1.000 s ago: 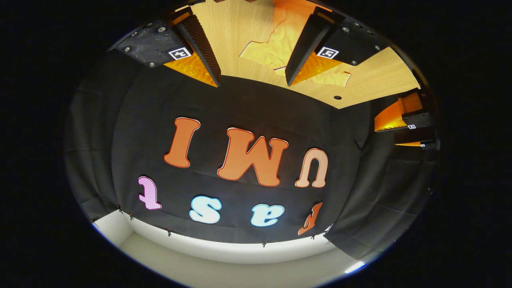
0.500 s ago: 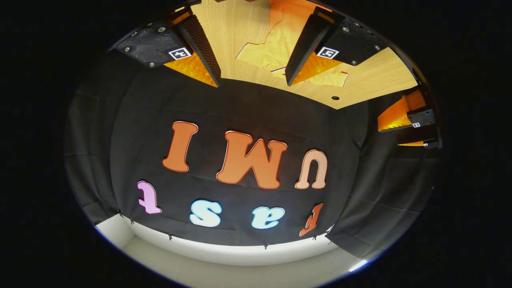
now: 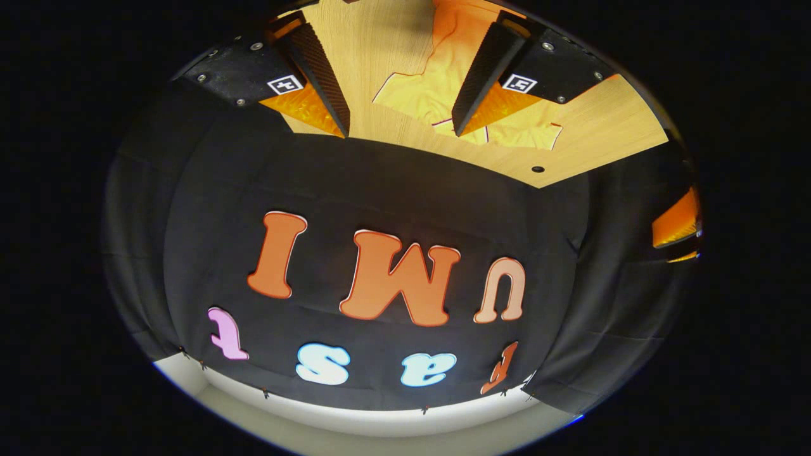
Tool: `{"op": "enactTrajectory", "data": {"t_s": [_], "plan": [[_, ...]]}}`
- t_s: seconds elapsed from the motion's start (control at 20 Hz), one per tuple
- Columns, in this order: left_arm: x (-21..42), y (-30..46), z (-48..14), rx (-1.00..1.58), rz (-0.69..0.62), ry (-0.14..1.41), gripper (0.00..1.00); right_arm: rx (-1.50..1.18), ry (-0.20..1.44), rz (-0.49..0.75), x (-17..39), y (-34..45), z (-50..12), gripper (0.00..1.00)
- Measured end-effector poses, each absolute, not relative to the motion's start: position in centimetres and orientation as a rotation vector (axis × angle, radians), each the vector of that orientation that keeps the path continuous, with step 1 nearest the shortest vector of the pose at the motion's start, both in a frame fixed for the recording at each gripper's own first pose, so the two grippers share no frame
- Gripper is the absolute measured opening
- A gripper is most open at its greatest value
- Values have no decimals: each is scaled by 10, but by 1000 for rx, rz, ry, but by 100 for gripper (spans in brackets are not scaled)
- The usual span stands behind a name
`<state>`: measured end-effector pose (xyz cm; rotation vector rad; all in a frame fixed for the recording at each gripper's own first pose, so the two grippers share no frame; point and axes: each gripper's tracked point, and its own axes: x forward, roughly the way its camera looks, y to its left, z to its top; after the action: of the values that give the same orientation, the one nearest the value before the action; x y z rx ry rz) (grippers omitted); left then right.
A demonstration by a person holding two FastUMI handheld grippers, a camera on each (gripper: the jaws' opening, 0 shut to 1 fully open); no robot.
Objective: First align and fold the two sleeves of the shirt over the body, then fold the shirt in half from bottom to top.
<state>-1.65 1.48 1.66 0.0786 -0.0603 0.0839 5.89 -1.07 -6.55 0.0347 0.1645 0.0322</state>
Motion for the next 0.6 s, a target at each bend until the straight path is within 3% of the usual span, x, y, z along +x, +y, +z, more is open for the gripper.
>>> {"op": "enactTrajectory", "data": {"t_s": [0.25, 0.6], "plan": [[-21, 29, 19, 95, 155, -63, 99, 36, 269, 53, 111, -22, -96, 98], [-24, 36, -2, 77, 258, -24, 99, 77, 558, 113, 174, -21, -172, 98]]}}
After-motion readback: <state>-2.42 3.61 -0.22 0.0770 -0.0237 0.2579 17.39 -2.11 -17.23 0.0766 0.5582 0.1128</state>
